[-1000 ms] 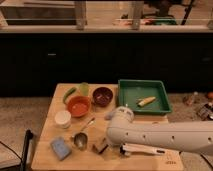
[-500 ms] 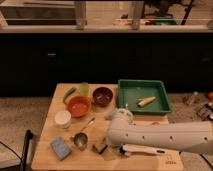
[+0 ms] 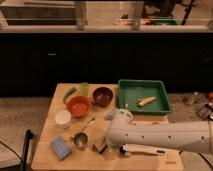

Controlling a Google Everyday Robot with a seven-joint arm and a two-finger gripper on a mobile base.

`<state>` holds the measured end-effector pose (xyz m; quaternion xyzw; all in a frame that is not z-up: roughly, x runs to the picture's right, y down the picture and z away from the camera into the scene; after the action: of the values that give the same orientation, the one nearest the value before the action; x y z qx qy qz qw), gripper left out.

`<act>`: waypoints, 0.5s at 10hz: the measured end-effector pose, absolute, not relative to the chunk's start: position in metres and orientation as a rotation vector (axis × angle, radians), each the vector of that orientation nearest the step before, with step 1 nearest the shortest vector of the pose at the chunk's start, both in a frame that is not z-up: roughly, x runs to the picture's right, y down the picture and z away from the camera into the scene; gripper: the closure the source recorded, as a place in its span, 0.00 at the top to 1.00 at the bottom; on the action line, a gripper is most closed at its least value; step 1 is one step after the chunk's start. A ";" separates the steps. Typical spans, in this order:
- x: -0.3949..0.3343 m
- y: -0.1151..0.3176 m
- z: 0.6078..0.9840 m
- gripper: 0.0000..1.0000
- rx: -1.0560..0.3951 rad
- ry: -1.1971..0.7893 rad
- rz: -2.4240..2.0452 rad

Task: Place eraser in red bowl

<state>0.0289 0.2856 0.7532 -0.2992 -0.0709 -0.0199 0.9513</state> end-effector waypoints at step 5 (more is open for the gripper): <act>0.010 0.275 0.746 0.80 -0.578 -0.195 -0.225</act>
<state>0.0098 0.2750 0.7461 -0.2838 -0.0960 -0.1107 0.9476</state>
